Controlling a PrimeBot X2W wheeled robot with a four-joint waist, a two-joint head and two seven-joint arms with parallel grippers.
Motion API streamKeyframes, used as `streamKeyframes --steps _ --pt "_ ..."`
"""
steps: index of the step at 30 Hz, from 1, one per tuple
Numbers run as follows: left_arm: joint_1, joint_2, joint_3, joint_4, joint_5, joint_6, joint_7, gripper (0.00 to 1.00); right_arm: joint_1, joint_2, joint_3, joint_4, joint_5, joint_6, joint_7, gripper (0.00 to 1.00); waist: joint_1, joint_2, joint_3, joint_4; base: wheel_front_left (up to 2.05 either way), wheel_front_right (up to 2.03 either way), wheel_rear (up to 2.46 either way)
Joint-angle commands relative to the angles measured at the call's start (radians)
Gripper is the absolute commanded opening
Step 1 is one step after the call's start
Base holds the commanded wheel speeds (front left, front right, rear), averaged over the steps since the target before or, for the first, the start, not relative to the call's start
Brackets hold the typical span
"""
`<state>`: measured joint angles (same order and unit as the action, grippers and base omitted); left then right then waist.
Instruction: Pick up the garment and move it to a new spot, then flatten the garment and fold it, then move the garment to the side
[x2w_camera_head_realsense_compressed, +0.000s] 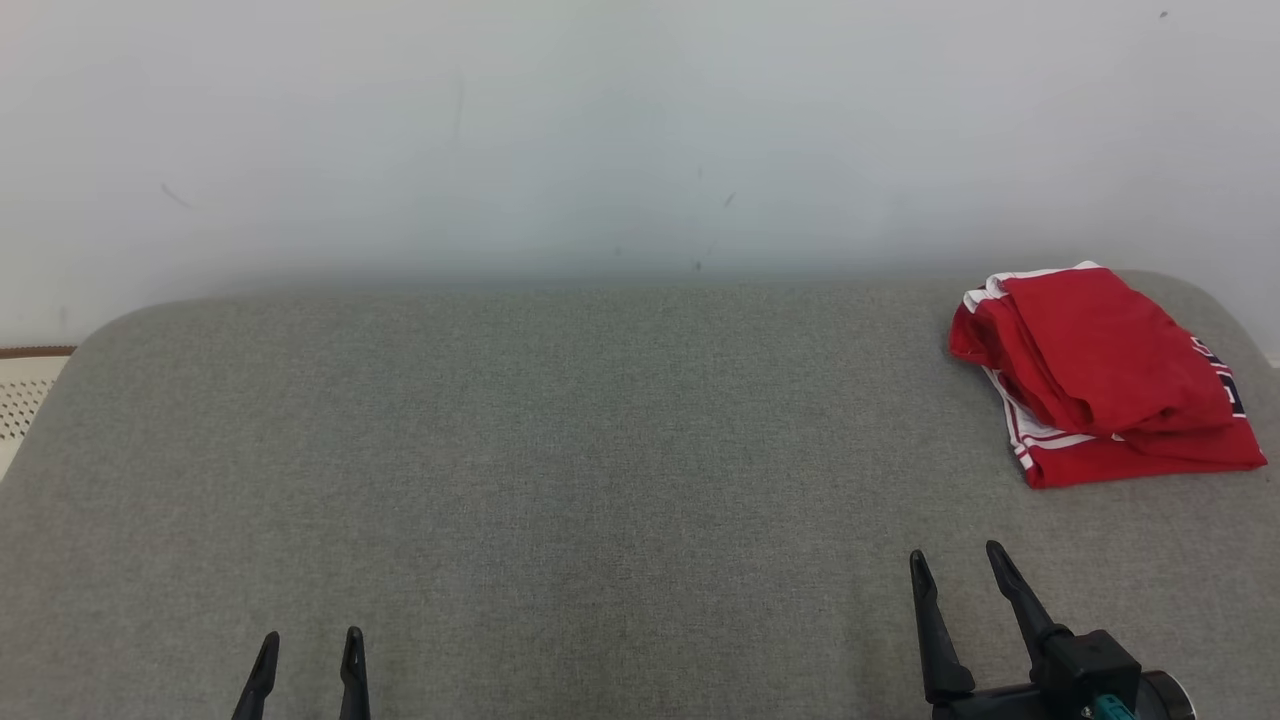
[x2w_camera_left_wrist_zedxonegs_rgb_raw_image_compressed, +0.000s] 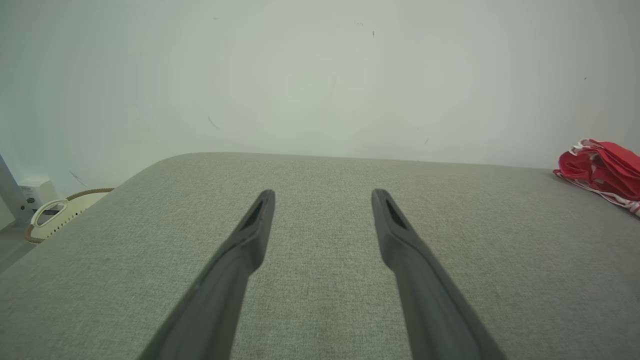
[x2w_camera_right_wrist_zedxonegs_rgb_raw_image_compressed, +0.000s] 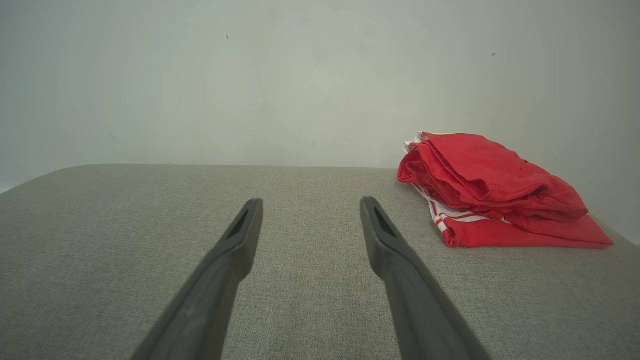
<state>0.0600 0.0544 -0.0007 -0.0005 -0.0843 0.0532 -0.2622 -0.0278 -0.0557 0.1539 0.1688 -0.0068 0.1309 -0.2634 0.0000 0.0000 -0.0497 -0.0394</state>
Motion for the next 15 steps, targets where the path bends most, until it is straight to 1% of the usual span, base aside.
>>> streamKeyframes --steps 1,15 --pt "0.001 0.000 0.005 0.004 -0.005 -0.004 -0.004 1.00 0.008 0.004 0.000 0.000 -0.004 0.000 -0.001 1.00 0.0000 0.0000 0.001 0.001 0.00 0.00 0.00" --pt "0.012 -0.001 0.008 -0.004 -0.012 -0.007 -0.004 1.00 0.001 0.006 -0.001 0.008 -0.002 0.000 -0.001 1.00 0.0000 0.0000 0.003 0.003 0.00 0.00 0.00"
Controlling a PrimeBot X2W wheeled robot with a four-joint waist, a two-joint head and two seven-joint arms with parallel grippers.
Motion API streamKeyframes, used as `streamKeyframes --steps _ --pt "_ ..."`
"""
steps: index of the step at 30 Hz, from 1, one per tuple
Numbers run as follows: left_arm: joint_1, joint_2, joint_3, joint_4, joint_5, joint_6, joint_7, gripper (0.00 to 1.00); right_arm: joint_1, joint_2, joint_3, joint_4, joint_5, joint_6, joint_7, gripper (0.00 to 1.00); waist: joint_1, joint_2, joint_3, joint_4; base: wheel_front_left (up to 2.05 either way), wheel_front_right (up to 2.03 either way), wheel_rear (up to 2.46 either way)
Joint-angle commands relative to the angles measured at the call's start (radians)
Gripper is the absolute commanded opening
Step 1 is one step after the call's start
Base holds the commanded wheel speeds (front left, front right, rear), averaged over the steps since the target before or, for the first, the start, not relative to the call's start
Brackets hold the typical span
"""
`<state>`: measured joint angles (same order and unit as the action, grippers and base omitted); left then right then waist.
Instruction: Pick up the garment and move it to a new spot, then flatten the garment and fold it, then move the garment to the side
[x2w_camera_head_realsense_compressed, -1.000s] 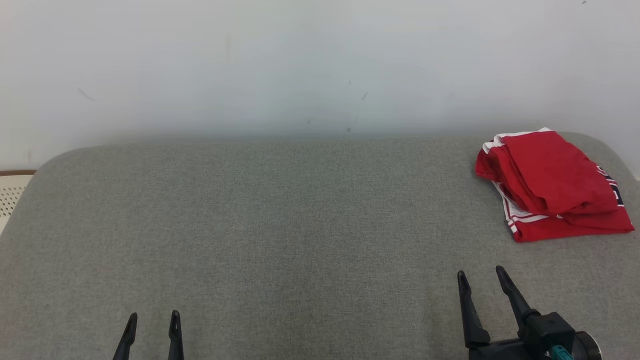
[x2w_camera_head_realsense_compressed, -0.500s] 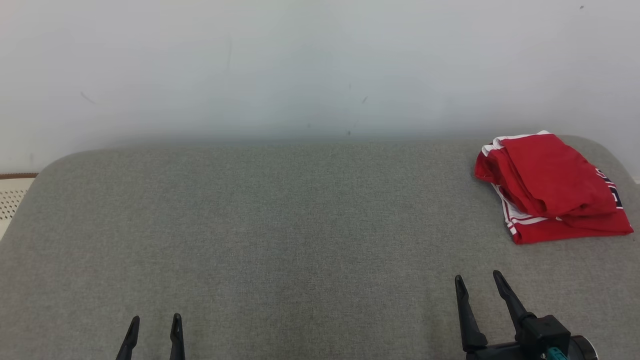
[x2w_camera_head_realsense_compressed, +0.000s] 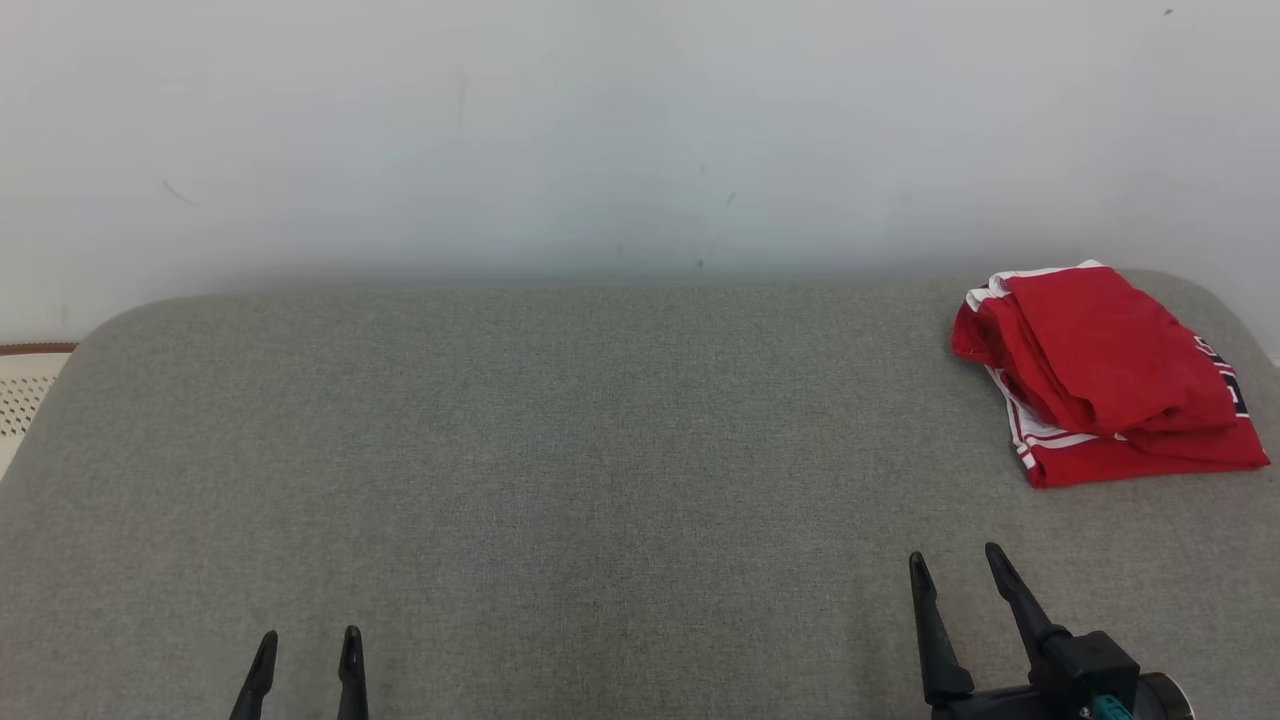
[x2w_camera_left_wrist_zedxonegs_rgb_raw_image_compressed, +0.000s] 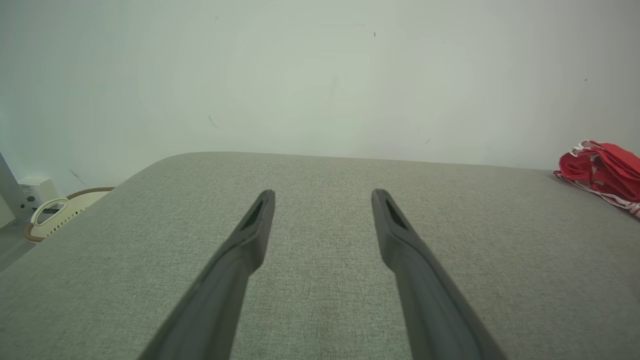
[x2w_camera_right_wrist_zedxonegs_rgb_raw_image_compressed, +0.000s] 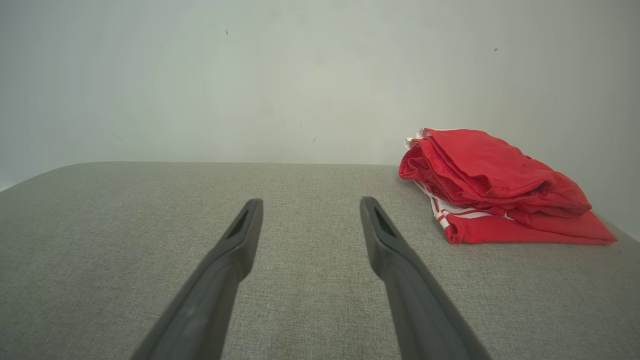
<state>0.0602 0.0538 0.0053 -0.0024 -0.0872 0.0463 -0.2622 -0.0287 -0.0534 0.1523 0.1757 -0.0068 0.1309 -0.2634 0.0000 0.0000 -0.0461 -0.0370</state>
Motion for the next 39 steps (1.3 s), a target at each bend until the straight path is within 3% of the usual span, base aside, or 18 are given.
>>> streamKeyframes --steps 1,2,7,17,39 --pt "0.013 -0.001 0.002 -0.004 -0.010 -0.002 -0.004 1.00 0.002 0.004 0.000 0.000 -0.002 0.000 -0.001 1.00 0.0000 0.0000 0.000 0.000 0.00 0.00 0.00" --pt "0.001 0.000 -0.001 -0.001 -0.002 -0.001 0.000 0.00 0.001 0.000 -0.001 0.001 0.001 0.000 0.000 0.00 0.0000 0.0000 0.000 0.000 0.00 0.00 0.00" --pt "-0.001 -0.004 -0.007 0.046 -0.015 -0.002 0.011 0.00 0.024 -0.001 -0.002 0.038 0.018 0.000 0.003 0.00 0.0000 0.0000 0.000 0.000 0.00 0.00 0.00" --pt "-0.043 -0.004 -0.003 0.090 -0.223 -0.027 0.053 0.00 0.000 -0.016 -0.033 0.051 0.253 0.000 0.047 0.00 0.0000 0.0000 0.005 0.003 0.00 0.00 0.00" --pt "-0.112 -0.003 0.000 0.165 -0.587 -0.069 0.123 0.00 -0.043 -0.029 -0.103 0.076 0.646 0.000 0.138 0.00 0.0000 0.0000 0.014 0.009 0.00 0.00 0.00"
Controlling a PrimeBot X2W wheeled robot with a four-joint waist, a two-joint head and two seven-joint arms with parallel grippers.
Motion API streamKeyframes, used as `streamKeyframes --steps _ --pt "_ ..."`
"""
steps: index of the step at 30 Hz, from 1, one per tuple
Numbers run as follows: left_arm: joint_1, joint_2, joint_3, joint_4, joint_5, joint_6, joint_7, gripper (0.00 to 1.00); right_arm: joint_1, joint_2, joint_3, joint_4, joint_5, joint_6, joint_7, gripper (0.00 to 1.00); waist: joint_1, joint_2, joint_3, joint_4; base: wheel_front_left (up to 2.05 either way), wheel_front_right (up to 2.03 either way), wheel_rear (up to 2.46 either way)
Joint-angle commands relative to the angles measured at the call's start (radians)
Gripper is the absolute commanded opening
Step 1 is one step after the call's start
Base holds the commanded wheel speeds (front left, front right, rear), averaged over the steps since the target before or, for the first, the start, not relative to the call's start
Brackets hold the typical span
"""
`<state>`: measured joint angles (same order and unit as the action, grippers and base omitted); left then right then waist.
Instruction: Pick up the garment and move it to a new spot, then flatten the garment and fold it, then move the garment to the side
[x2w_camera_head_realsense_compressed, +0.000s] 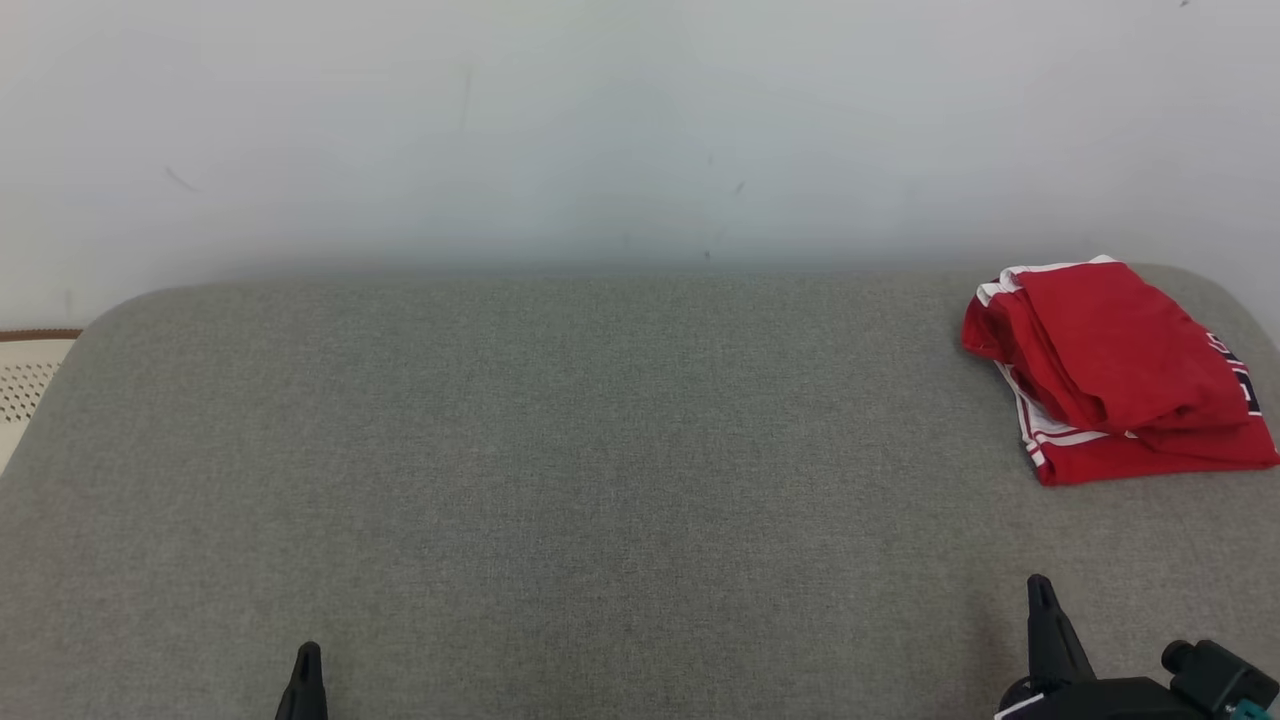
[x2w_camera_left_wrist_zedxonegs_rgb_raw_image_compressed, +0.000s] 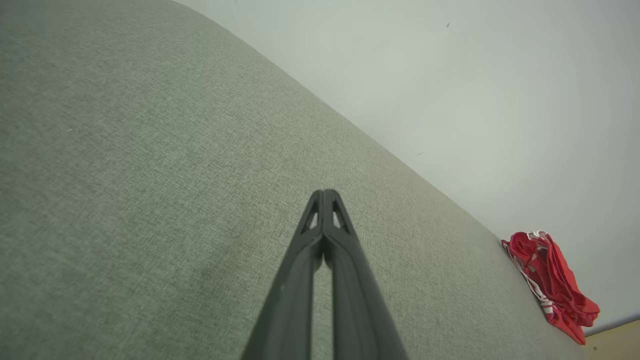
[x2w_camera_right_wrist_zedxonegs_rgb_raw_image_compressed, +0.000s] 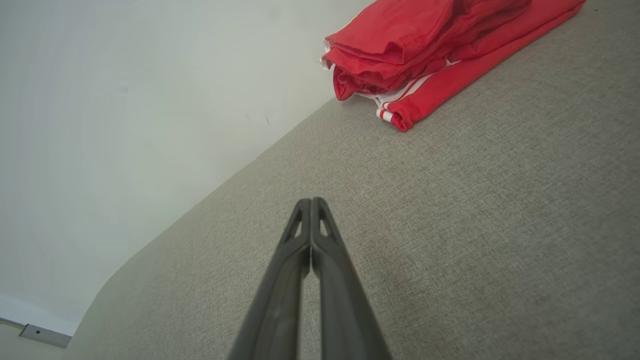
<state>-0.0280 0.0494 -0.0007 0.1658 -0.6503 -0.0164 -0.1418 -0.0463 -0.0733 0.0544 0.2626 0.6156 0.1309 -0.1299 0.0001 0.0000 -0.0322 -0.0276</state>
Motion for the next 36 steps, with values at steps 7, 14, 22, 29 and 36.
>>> streamKeyframes --steps 7,14,22,29,36 --pt "-0.045 0.001 0.007 0.018 -0.127 -0.019 0.023 0.00 -0.039 -0.011 -0.029 -0.004 0.133 0.000 0.033 0.00 -0.0001 0.0000 0.003 0.002 0.00 0.00 0.00" --pt "-0.063 0.001 0.008 0.039 -0.225 -0.029 0.043 0.00 -0.049 -0.011 -0.052 0.003 0.234 0.000 0.061 0.00 -0.0001 0.0000 0.006 0.004 0.00 0.00 0.00" --pt "-0.083 0.001 0.009 0.061 -0.326 -0.042 0.063 0.00 -0.061 -0.011 -0.078 0.010 0.338 0.000 0.090 0.00 -0.0001 0.0000 0.010 0.007 0.00 0.00 0.00" --pt "-0.099 0.001 0.010 0.078 -0.410 -0.051 0.079 0.00 -0.072 -0.010 -0.100 0.017 0.425 0.000 0.115 0.00 -0.0001 0.0000 0.013 0.009 0.00 0.00 0.00" --pt "-0.114 0.001 0.011 0.095 -0.487 -0.061 0.095 0.00 -0.078 -0.009 -0.121 0.023 0.503 0.000 0.140 0.00 -0.0001 0.0000 0.016 0.011 0.00 0.00 0.00"
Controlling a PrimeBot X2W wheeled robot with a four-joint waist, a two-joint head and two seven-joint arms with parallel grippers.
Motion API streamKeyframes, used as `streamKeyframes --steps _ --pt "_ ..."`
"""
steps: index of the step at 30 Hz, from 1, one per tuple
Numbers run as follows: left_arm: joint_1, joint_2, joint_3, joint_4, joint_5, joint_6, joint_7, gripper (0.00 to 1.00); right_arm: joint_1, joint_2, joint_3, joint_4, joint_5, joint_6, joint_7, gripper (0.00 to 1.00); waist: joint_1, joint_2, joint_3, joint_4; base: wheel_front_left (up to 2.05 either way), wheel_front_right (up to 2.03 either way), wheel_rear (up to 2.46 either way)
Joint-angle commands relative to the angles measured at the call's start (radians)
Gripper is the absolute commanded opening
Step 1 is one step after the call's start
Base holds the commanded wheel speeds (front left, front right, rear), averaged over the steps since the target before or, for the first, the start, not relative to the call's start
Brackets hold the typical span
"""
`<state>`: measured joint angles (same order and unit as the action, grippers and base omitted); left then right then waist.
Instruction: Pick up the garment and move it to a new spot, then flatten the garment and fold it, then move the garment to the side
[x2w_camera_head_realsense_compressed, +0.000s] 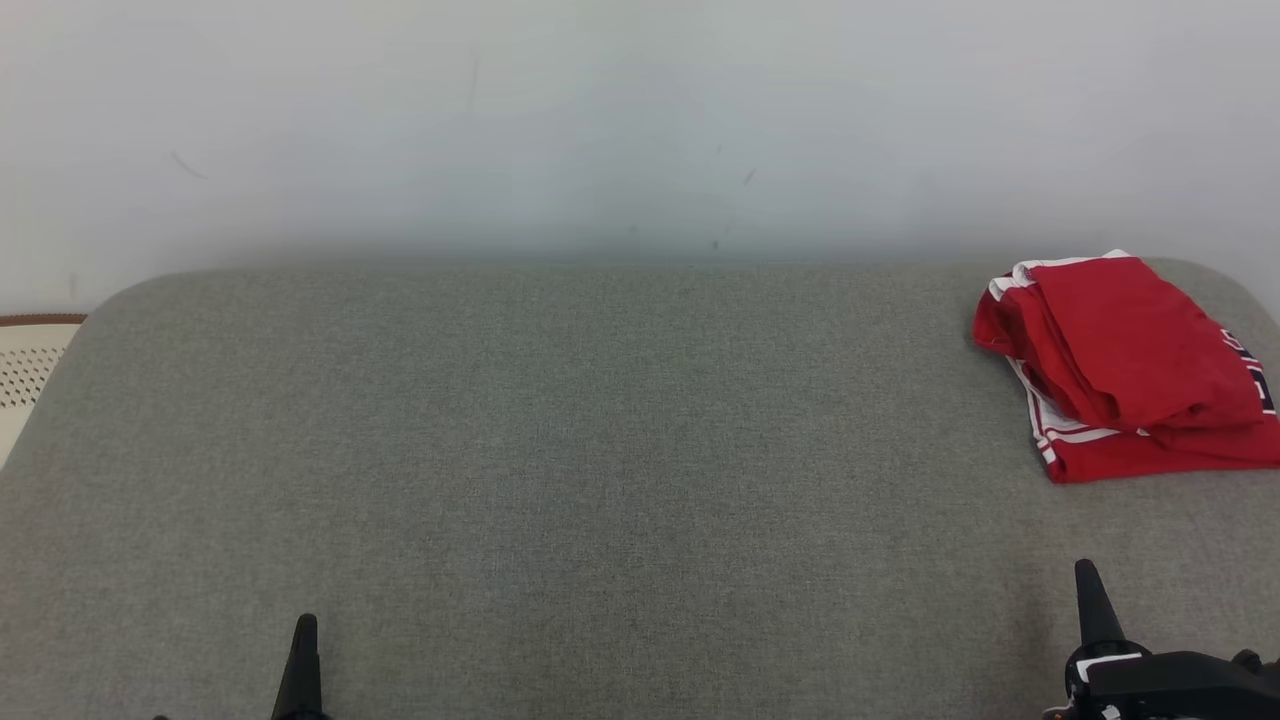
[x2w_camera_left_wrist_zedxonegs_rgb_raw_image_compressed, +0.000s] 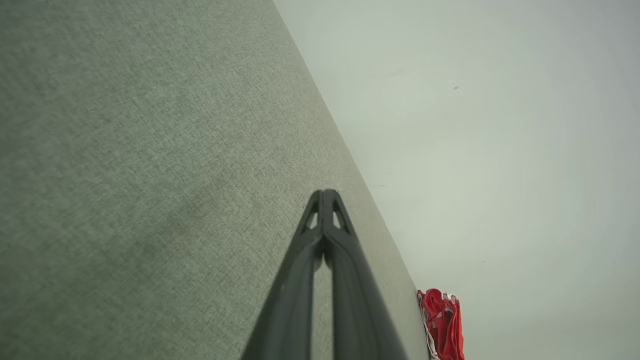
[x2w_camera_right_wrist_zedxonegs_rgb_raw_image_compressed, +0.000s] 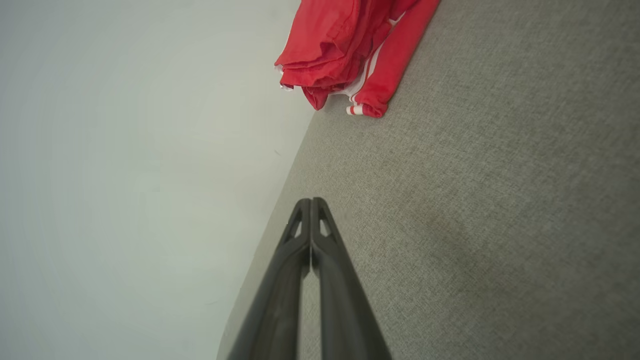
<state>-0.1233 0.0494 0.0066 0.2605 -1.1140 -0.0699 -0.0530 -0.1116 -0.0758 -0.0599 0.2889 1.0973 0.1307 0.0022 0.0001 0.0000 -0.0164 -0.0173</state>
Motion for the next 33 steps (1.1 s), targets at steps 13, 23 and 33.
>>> streamKeyframes --steps 13,23,33 --pt "-0.045 0.001 0.005 0.028 -0.155 -0.022 0.032 0.00 -0.029 -0.004 -0.043 0.005 0.155 0.000 0.049 0.00 -0.0001 0.0000 0.006 0.004 0.00 0.00 0.00" --pt "-0.063 0.001 0.006 0.048 -0.249 -0.034 0.051 0.00 -0.043 -0.001 -0.069 0.012 0.250 0.000 0.079 0.00 -0.0001 0.0000 0.010 0.007 0.00 0.00 0.00" --pt "-0.076 0.001 0.007 0.066 -0.327 -0.043 0.066 0.00 -0.048 0.002 -0.092 0.019 0.326 0.000 0.103 0.00 -0.0001 0.0000 0.014 0.010 0.00 0.00 0.00"
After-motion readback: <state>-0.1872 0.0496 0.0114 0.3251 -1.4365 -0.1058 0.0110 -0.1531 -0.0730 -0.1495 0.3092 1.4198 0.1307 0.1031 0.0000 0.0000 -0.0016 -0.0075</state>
